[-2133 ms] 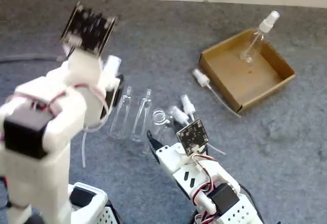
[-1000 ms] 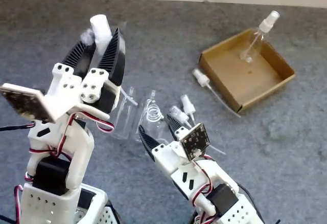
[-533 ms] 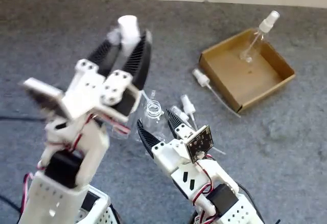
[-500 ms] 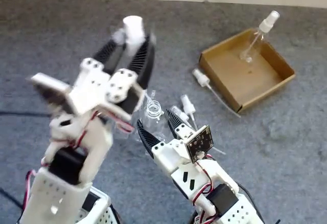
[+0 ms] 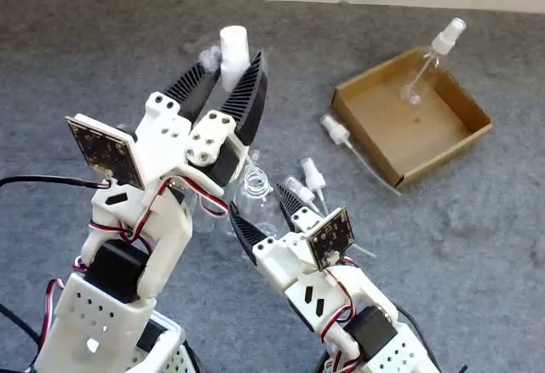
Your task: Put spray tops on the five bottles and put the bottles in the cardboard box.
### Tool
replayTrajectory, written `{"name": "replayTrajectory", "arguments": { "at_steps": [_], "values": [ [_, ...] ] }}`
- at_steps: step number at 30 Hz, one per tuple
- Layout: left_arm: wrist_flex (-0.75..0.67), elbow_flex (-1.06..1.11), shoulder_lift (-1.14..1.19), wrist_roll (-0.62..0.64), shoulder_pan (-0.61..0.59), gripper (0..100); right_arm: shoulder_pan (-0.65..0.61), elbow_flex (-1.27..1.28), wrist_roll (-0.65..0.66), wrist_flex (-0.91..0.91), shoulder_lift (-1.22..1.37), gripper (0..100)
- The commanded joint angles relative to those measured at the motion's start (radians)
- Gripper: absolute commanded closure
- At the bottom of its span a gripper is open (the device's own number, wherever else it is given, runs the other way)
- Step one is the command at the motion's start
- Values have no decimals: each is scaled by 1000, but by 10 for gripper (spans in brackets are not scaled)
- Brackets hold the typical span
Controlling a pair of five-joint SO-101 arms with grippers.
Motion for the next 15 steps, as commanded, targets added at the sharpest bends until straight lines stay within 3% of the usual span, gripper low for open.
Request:
{"name": "replayTrajectory", "arguments": {
  "at_steps": [1,9,12,15],
  "values": [
    [-21,35,-2,-8,-5,962,-7,122,-3,1,-8,905],
    [-20,147,-4,-6,2,962,-5,124,-3,1,-8,905],
    [-5,179,-7,-6,62,962,-5,124,-3,1,-8,905],
    [103,185,-70,-8,139,962,-5,124,-3,21,-8,905]
  ]
}}
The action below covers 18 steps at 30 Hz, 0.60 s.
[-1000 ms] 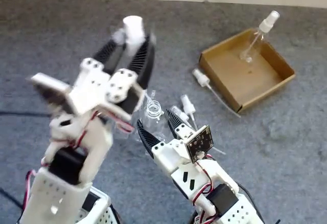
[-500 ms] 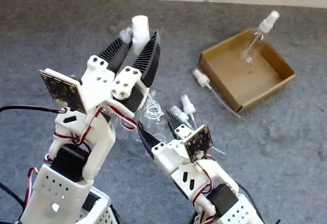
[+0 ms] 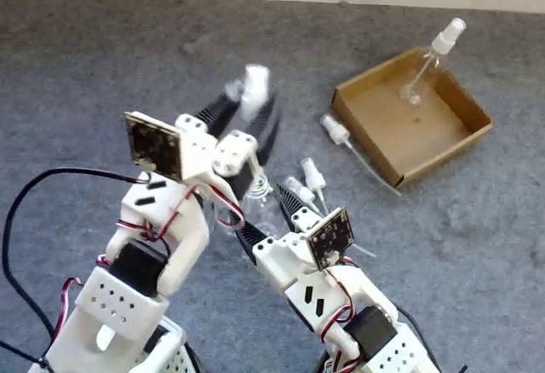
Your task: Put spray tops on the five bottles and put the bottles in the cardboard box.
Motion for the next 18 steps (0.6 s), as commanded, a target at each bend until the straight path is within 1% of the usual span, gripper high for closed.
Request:
{"name": "replayTrajectory", "arguments": {
  "at_steps": [1,4,7,18],
  "values": [
    [129,-5,-97,-8,107,962,-5,124,-3,33,-8,905],
    [190,4,-157,-9,102,962,-5,124,-3,38,-8,905],
    [232,58,-205,-9,102,962,-5,124,-2,38,-8,905],
    [238,259,-475,-9,96,962,-5,124,-2,38,-8,905]
  ]
}}
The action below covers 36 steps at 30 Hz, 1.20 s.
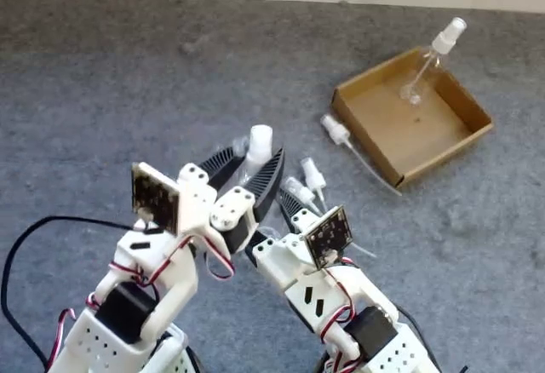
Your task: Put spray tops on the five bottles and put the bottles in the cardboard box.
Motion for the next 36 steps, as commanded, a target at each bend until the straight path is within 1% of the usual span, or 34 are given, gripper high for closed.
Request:
{"name": "replayTrajectory", "arguments": {
  "at_steps": [1,8,9,13,15,20,23,26,30,36],
  "values": [
    [5,47,-114,-9,10,962,-5,124,-2,2,-8,905],
    [6,145,-208,-21,10,962,-5,124,-2,5,-8,905],
    [6,153,-214,-57,10,962,-5,124,-2,7,-8,905],
    [6,196,-236,-264,10,962,-5,124,-2,7,-8,905],
    [6,219,-257,-308,10,962,-5,124,-2,7,-8,905],
    [11,237,-325,-272,10,962,-5,124,-2,8,-8,905],
    [54,237,-338,-230,10,962,-5,124,-2,8,-8,905],
    [68,234,-338,-198,8,958,-5,124,-2,8,-8,905],
    [68,232,-338,-195,8,953,-5,124,-2,8,-8,905],
    [95,219,-338,-193,8,852,-4,124,-2,10,-8,905]
  ]
}}
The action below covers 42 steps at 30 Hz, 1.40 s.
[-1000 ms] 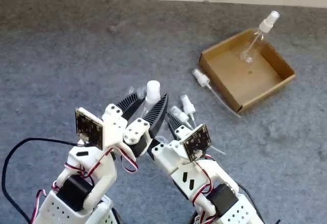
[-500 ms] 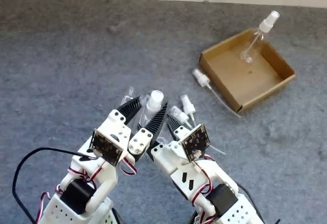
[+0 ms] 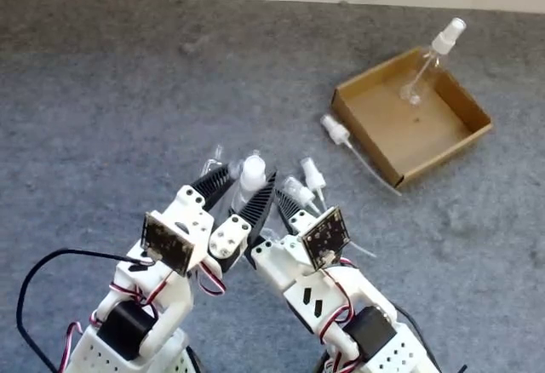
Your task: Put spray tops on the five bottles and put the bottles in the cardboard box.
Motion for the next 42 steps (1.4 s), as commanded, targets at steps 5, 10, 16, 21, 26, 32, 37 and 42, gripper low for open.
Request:
{"name": "replayTrajectory", "arguments": {
  "at_steps": [5,10,16,21,26,32,37,42],
  "values": [
    [103,-114,-8,12,5,848,44,124,-5,2,-10,905],
    [160,-183,-8,12,5,845,53,124,-6,2,-10,905],
    [167,-225,-8,9,5,849,53,124,-8,2,-10,905],
    [222,-231,-8,11,5,850,53,124,-8,2,-10,905],
    [259,-228,-8,11,7,872,53,124,-6,2,-10,905],
    [258,-232,-8,8,13,982,53,124,-6,2,-10,905],
    [259,-234,-8,8,13,995,53,124,-6,7,-10,905],
    [276,-257,-10,8,15,988,53,124,-6,36,-10,905]
  ]
}}
